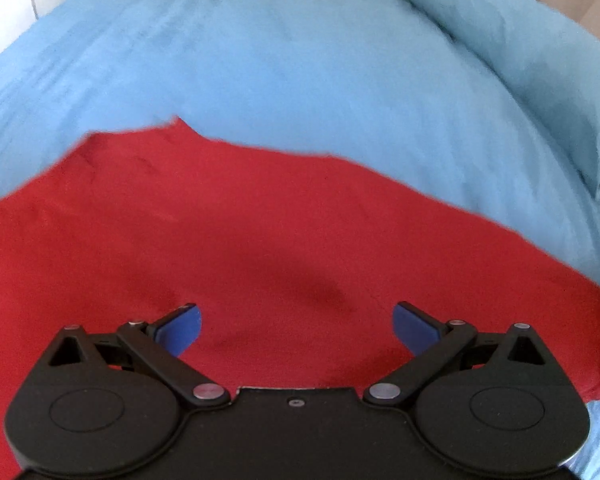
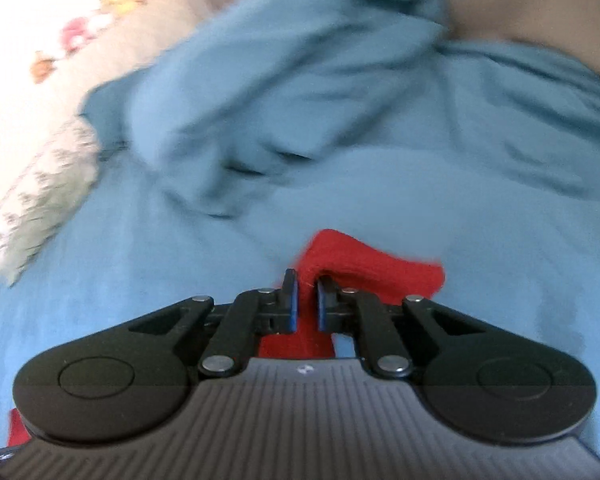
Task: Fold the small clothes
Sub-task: 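Carry the held sleeve across the sweater body and release it with the right tool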
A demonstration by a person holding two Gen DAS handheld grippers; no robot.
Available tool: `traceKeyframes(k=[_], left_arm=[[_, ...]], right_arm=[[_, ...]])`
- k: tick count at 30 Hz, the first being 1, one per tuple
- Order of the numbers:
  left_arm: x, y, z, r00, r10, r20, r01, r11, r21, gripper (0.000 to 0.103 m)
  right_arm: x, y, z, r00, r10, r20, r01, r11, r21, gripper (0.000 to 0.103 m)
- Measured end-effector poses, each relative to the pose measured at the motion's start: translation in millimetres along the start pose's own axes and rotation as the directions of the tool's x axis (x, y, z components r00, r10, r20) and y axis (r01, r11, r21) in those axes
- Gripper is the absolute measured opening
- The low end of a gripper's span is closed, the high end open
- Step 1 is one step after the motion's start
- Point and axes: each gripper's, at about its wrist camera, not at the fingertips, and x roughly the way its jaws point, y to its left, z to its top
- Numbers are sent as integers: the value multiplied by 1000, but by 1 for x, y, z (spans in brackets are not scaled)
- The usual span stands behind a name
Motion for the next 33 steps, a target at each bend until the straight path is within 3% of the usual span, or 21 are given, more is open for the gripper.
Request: traceKeyframes(k=[3,6,8,12,15,17,20,22,26,29,33], left_arm=[[-21,30,9,1000,-2,28,3,999,-34,103],[-44,66,19,998,31,62,-28,998,-55,103],[-58,95,23,993,79,86,-74,995,-59,103],[-74,155,21,979,177,104,-168,981,-97,103],[-79,204,4,965,239,106,-223,964,-144,103],[-76,232,-10,962,259,89,-242,956,-168,103],[-64,266,-29,969,247,33,-234,947,-220,103],[-62,280,-39,975,222,20,-211,947,-244,103],[-62,281,-56,983,184,27,-172,954,-246,103],[-65,274,-49,988,146,49,-132,966,-224,103],[-66,240,-37,995,60,73,-49,987,-155,103]], right_arm=[[-12,54,6,993,114,6,-113,991,-74,24],[-20,125,3,964,262,-43,-265,950,-163,24],[-26,177,-8,929,360,-89,-371,899,-232,24],[-35,275,-60,834,507,-219,-552,757,-348,24],[-33,331,-126,772,541,-334,-636,643,-428,24],[-26,354,-174,742,522,-419,-670,588,-453,24],[-13,371,-246,733,443,-516,-679,512,-526,24],[-11,371,-278,732,403,-549,-680,489,-547,24],[-12,360,-302,748,375,-547,-662,471,-583,30],[-18,358,-302,766,356,-536,-643,434,-631,63],[-30,362,-296,802,321,-504,-597,417,-685,74]])
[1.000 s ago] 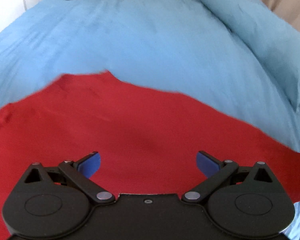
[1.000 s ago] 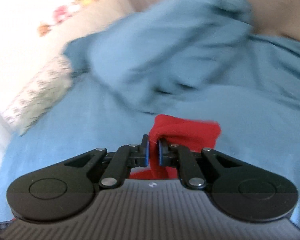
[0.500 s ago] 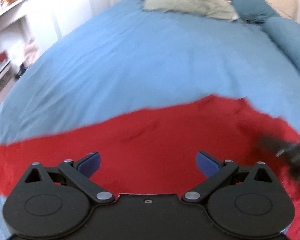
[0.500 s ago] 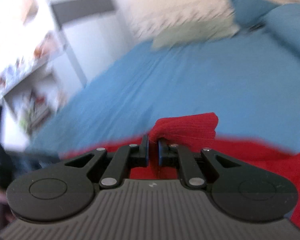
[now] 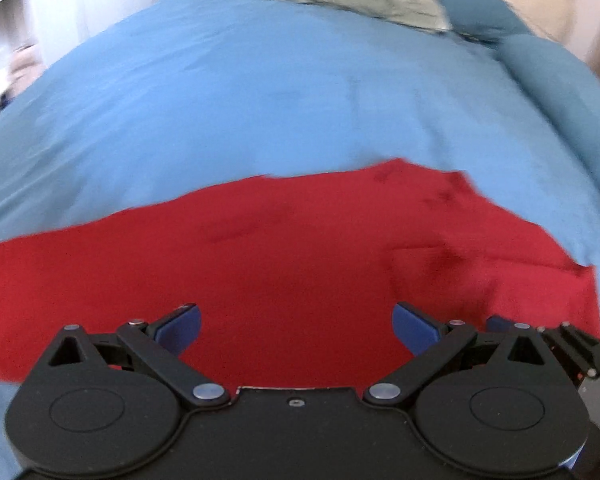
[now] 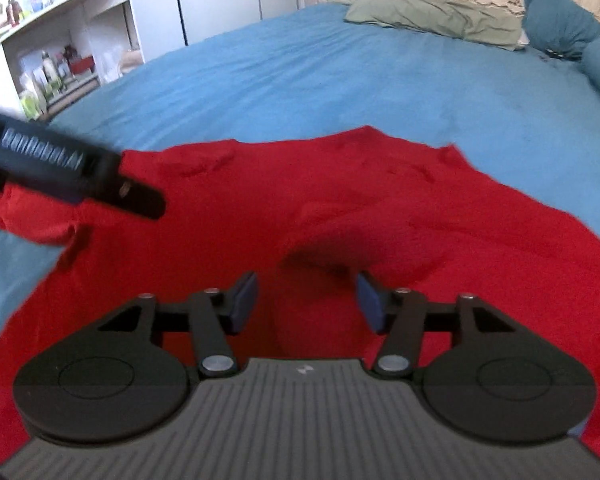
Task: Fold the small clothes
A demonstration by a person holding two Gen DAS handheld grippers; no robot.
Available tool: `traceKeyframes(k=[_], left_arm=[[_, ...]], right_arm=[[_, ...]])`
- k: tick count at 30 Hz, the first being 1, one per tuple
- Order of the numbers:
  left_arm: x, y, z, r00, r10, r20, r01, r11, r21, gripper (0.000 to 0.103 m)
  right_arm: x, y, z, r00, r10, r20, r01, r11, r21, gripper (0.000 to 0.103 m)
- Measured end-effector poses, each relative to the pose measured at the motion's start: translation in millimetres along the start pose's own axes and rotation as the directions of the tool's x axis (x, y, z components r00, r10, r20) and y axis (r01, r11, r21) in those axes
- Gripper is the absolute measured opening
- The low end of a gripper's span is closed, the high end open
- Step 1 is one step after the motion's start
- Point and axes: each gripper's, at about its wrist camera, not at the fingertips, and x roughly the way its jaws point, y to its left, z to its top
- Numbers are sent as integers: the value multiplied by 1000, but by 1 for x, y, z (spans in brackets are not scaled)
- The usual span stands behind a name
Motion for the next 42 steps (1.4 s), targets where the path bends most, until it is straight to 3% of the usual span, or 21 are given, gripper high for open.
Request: traceKeyframes(k=[4,6,8,10,12,17,20,22,24,28,29,31,33,37,42], left_arm=[[14,-51,4,997,-70,-38,75,987,144,101],[30,-69,2,994,-81,-78,94,979,179,87],[46,-77,-1,990,-93,-103,110,979,172,83],[59,-81,-4,992,-75,-103,92,980,175,76],[68,-77,-5,995,-39,-90,53,986,160,61],[55,-36,-10,999,-5,-39,4,1000,-8,60],[48,-16,-18,999,-37,-25,35,996,-76,57],[46,-12,-22,997,-77,-10,76,993,-86,64],[46,-15,-24,994,-109,6,109,991,-76,76],[51,-22,-23,990,-142,21,143,986,-89,75],[52,-24,-21,990,-139,26,141,986,-86,72],[53,-24,-19,990,-136,39,139,986,-87,54],[54,-24,-15,993,-116,35,118,989,-93,5],[41,-17,-8,987,-138,87,147,982,-115,5],[12,-10,-1,974,-94,207,123,983,-135,5]], right_arm=[[-29,-20,-6,999,-47,-22,47,999,2,77],[-43,-34,-10,998,-61,-32,61,998,11,77],[-55,-46,-17,997,-64,-49,66,998,24,77],[-64,-58,-24,996,-57,-61,60,997,45,77],[-70,-66,-33,996,-51,-71,55,996,65,77],[-77,-79,-50,995,-51,-82,63,987,148,77],[-81,-88,-60,995,-47,-85,62,981,184,77],[-83,-92,-62,995,-45,-85,61,979,193,77],[-86,-95,-63,996,-39,-85,56,976,208,77],[-94,-101,-66,995,-40,-96,62,970,235,78],[-97,-104,-69,994,-47,-100,70,968,243,78],[-100,-107,-72,993,-59,-104,84,964,252,79],[-102,-112,-77,992,-72,-106,97,963,253,82],[-100,-124,-79,991,-102,-84,120,961,247,89],[-84,-132,-71,987,-147,-67,160,949,271,92]])
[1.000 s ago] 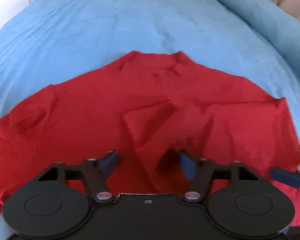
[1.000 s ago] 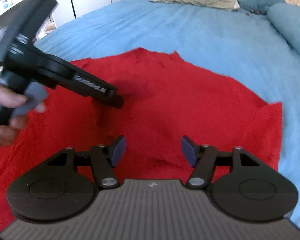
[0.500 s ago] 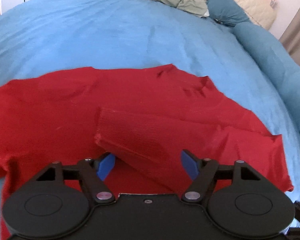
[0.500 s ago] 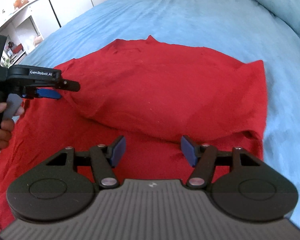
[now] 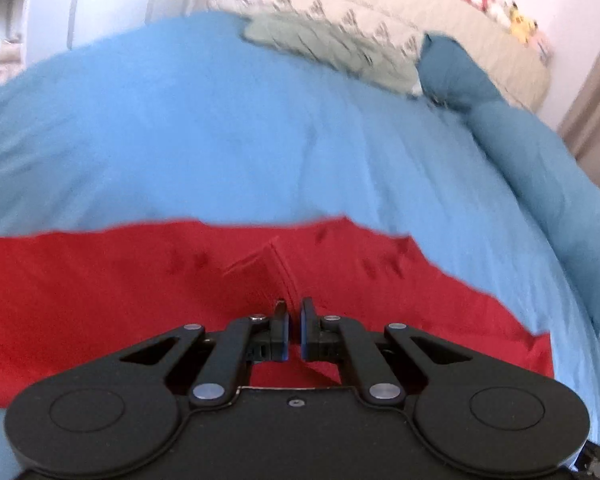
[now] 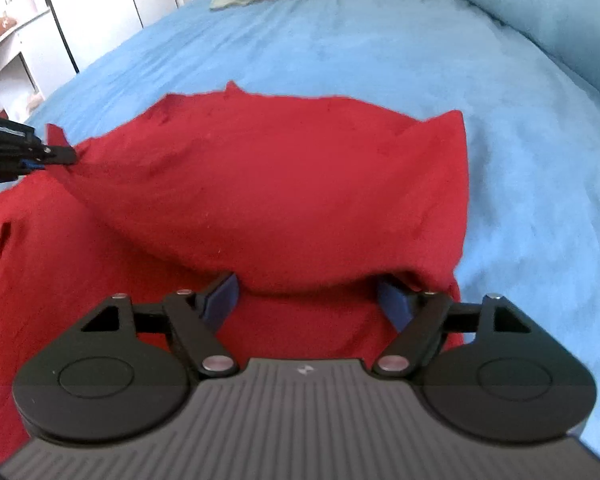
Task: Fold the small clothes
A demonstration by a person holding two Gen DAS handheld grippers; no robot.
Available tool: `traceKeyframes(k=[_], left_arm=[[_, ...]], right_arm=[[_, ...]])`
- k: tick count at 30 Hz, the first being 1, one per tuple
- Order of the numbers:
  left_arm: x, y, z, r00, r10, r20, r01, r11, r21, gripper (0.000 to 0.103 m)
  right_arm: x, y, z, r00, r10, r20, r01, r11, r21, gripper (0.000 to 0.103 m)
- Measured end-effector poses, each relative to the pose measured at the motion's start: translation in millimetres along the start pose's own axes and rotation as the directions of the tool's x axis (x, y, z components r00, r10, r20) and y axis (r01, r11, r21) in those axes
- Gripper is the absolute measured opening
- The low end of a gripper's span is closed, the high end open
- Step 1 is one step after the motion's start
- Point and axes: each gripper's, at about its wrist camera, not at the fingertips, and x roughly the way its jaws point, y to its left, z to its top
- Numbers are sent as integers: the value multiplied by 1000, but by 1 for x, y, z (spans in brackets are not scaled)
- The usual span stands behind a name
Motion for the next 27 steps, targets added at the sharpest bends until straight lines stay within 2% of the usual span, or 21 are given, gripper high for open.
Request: traceKeyframes(k=[4,6,8,10,11,13,14,15,17,19,20,21,22,23,24,25,27], left_arm=[[-12,14,-9,994,77,78,-75,997,-29,5],[-12,27,-17,988,123,89,-118,991,-61,5],[-4,41,-24,990,129,54,-124,988,-88,5],[1,50,-31,992,125,31,-121,988,-100,8],[2,54,-35,990,138,16,-136,986,-96,12],[-4,60,-40,986,169,8,-167,980,-103,14],[-9,65,-41,981,192,6,-190,975,-113,17],[-15,70,-42,975,224,1,-222,967,-123,17],[-29,78,-45,958,288,-16,-287,949,-128,15],[-43,81,-46,950,309,-29,-310,941,-132,14],[-51,78,-44,950,313,-21,-313,942,-118,25],[-58,71,-41,954,299,0,-298,951,-82,46],[-60,64,-38,960,279,21,-277,960,-46,57],[-62,52,-34,968,247,46,-247,969,0,76],[-62,42,-31,975,212,65,-215,976,36,85],[-59,33,-29,982,172,75,-178,982,69,87],[-40,19,-25,992,118,44,-122,985,118,87]], right_arm=[[-1,-1,1,999,-41,32,40,998,39,92],[-1,-8,-3,995,-90,31,88,993,72,92],[-4,-20,-7,991,-128,27,124,986,108,92],[-6,-32,-10,994,-109,25,105,985,140,91],[-8,-35,-12,995,-99,25,94,986,134,91],[-12,-36,-13,995,-102,20,99,990,96,92],[-14,-37,-13,991,-134,13,133,988,85,96],[-13,-38,-14,984,-176,-1,175,981,84,96],[-18,-49,-14,987,-159,-15,160,979,128,96],[-29,-50,-10,989,-144,-7,144,982,125,96],[-34,-46,-7,990,-141,5,140,985,101,96],[-40,-40,-3,991,-130,23,128,989,77,96],[-43,-34,2,994,-107,38,104,993,62,96],[-44,-28,7,996,-77,51,75,996,53,97],[-42,-21,12,997,-46,63,44,998,42,97],[-39,-15,17,997,-26,70,24,999,33,97],[-27,-3,23,997,10,73,-12,1000,15,97]])
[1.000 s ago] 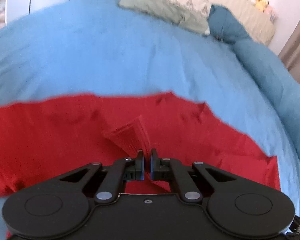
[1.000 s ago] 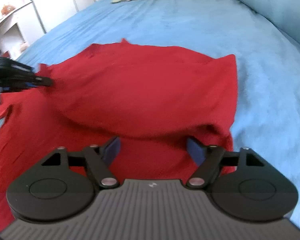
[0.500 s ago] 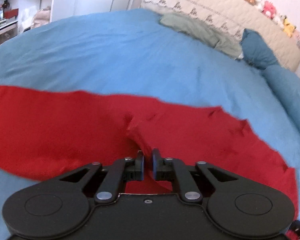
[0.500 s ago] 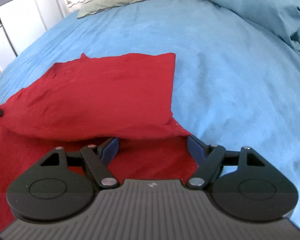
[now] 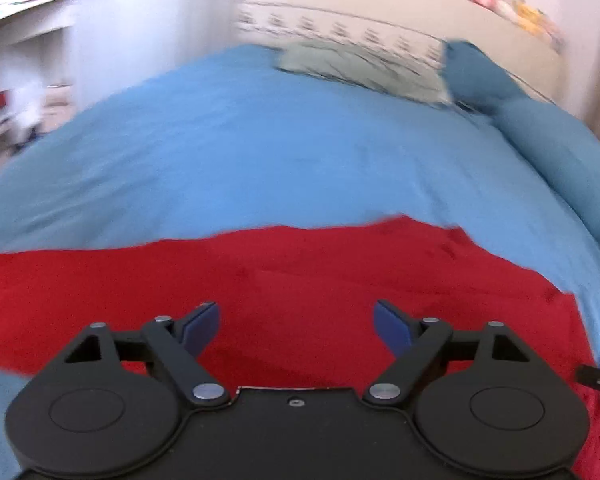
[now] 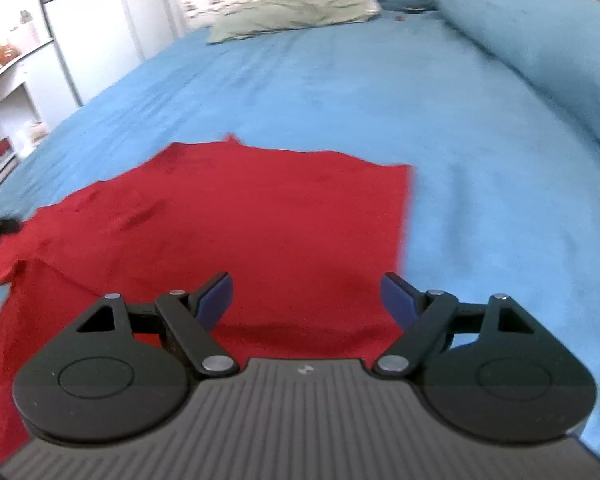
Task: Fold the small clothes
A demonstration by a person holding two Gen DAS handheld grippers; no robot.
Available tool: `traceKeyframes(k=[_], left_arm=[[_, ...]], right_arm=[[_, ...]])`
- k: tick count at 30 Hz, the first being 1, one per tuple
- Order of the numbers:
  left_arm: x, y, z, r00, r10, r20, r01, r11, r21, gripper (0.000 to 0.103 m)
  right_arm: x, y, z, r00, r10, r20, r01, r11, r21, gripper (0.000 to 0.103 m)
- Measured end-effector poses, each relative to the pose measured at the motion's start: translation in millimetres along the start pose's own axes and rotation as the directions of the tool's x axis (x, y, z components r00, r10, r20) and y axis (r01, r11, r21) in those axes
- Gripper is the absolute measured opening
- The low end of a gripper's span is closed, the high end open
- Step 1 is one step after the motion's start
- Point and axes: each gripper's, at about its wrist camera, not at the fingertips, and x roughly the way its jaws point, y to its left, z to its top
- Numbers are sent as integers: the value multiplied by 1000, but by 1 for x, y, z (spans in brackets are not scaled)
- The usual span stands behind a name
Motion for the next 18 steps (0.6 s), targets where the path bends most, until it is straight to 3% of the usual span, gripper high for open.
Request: traceKeyframes(k=[3,5,8,12,18], left_arm=[[32,-11,-3,998,-22,-50,23,999,27,87],[52,-10,-10,994,-29,-104,31,999,16,85],[62,-4,-23,992,-30,-125,34,999,29,85],[47,-5,-17,992,-53,-116,58,998,37,84],[-24,4,2,998,-33,-46,33,999,-1,88]], right_arm=[[25,6,-2,1000,5,-23,-4,1000,28,96],[38,-1,-12,997,-51,-61,55,996,71,96],[32,-15,-24,998,-55,-32,58,988,141,96],[29,-13,-22,997,-70,-41,74,991,110,96],[-11,11,4,998,-57,-26,58,997,44,97]])
